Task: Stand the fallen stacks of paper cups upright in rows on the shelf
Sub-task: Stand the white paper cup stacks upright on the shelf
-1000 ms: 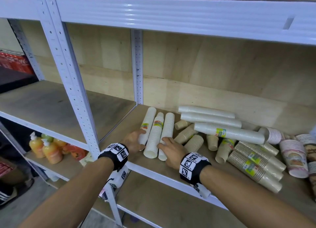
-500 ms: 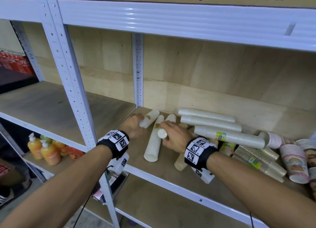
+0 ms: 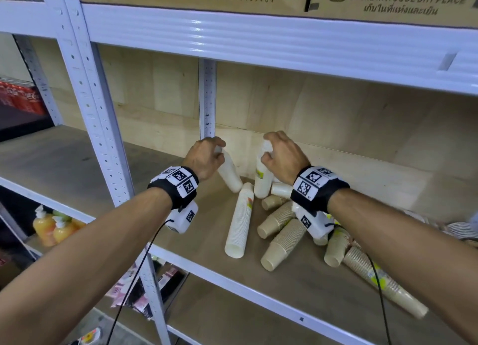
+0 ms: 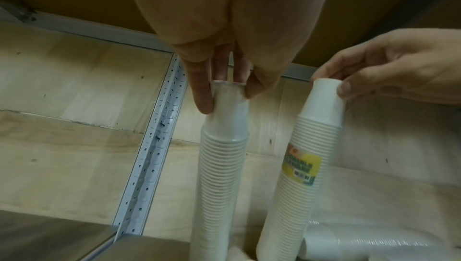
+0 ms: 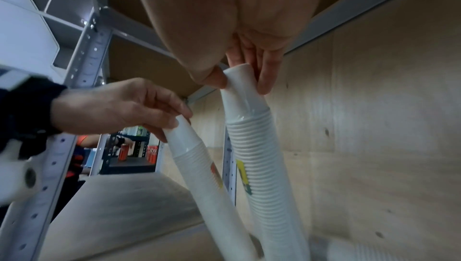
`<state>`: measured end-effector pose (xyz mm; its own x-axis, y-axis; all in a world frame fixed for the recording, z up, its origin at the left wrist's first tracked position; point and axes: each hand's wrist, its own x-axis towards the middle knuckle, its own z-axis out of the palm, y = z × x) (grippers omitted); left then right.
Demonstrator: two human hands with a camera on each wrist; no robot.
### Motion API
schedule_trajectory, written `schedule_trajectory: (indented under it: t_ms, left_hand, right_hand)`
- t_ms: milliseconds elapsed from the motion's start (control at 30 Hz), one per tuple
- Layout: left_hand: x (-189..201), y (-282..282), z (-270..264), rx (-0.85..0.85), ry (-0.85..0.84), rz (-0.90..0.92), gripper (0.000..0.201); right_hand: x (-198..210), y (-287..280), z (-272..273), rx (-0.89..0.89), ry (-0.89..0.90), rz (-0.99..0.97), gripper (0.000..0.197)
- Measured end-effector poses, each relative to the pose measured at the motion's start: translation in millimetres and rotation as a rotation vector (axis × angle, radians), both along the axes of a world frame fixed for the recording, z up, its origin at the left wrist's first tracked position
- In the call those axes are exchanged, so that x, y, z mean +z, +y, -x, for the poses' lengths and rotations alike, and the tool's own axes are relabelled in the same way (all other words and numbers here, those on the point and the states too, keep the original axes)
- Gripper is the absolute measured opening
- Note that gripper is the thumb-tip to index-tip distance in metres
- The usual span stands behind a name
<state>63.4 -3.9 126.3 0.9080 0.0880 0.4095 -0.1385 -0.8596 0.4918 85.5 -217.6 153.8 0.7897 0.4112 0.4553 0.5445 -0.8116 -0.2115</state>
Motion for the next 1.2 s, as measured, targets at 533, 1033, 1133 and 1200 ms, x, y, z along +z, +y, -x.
schedule_trajectory:
  t_ms: [533, 1033, 1133, 1200]
  left_hand:
    - [62.5, 26.1, -39.2, 0.028, 0.065, -0.13, 0.009]
    - [62.1, 52.4, -66.8, -0.049, 0.092, -0.146, 0.029]
    - [59.3, 50.9, -74.4, -0.062, 0.123, -0.121, 0.032]
    - [57.3, 50.9, -79.6, -0.069, 0.136, -0.086, 0.031]
  right_hand:
    - [56.8, 62.1, -44.0, 0.041, 0.134, -0.203, 0.039]
    - [20.2, 102.2, -88.4, 0.058, 0.256, -0.115, 0.035]
    - [18.3, 106.6, -95.8, 0.051, 0.258, -0.127, 0.034]
    - [16.9, 108.6, -100.8, 0.05, 0.243, -0.119, 0.035]
